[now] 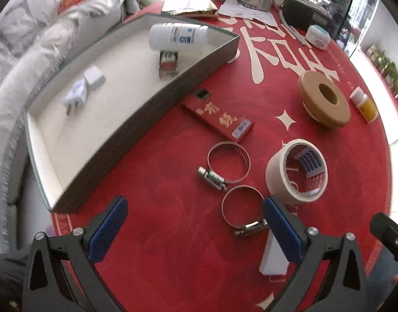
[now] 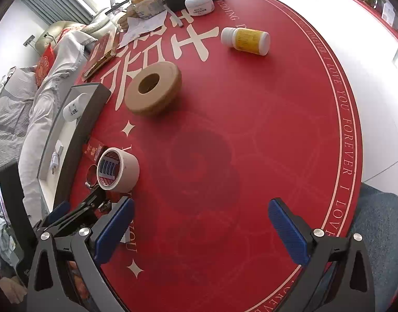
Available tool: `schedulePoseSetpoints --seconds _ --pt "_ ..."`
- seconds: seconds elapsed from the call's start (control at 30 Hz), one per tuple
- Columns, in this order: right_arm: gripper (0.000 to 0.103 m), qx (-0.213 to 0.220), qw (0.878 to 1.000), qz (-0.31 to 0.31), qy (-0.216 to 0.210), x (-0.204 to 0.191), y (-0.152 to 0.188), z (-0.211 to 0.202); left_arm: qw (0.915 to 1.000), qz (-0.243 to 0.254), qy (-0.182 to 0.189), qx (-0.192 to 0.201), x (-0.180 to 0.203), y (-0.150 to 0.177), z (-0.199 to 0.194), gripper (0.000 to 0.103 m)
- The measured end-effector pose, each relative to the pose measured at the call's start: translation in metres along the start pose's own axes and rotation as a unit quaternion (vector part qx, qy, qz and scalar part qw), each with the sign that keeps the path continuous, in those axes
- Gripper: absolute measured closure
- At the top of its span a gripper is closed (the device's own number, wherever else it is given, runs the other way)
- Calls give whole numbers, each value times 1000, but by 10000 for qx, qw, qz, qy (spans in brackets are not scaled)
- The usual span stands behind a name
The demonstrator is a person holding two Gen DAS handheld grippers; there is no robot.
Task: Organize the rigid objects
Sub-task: 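Move the right tool to the yellow-labelled bottle while the left tool approaches the metal hose clamp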
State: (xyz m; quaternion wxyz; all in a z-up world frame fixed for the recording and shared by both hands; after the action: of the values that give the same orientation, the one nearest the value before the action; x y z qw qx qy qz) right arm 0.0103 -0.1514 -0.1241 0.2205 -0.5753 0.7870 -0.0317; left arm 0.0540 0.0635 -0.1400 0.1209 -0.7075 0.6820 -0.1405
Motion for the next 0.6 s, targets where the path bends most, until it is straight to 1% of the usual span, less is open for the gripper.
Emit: schedulePoseSetpoints --seconds 0.03,0.07,0.17,0.2,0.23,0.27,0.33,0.4,0.43,0.5,0.6 --pt "0 -7 10000 9 -12 0 0 0 9999 -27 140 -36 2 1 0 0" --pt "0 -17 10000 26 -16 0 1 1 9998 0 168 -51 4 1 1 0" --pt "0 -61 10000 54 -21 1 2 3 9996 215 141 -105 18 2 5 0" --pt "0 -65 10000 47 -9 1 2 3 9996 239 57 -151 20 3 8 0" --pt "0 -67 10000 38 -6 1 2 3 9994 226 -140 -229 17 4 13 0" --pt "0 -66 10000 27 -4 1 3 3 9997 18 -131 -215 11 5 14 0" --pt "0 -36 10000 -25 22 0 2 1 9994 -193 -211 -194 -1 5 13 0" --pt "0 -25 10000 -38 27 1 3 1 9988 -278 -364 -142 -20 9 9 0" --pt "0 -34 10000 -37 17 1 3 1 9988 -295 -362 -140 -24 10 9 0" --pt "0 -69 10000 -22 -3 1 5 5 9986 -411 -224 -251 -32 14 9 0" --pt "0 -225 9997 -11 -2 0 10 13 9990 -363 -188 -167 -27 9 7 0"
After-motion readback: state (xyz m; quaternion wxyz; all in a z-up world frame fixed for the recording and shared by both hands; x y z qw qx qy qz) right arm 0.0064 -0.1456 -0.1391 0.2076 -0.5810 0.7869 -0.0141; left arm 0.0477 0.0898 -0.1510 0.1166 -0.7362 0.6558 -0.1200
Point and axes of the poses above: each gripper's, at about its wrist camera, not at the fingertips, and z roughly the way its jaws point, x to its right, y to its underside, the point moved 7 cm from there along z, roughly the way its jaws point, and after that the axes turned 1 degree about y, right-handed, at the moved point
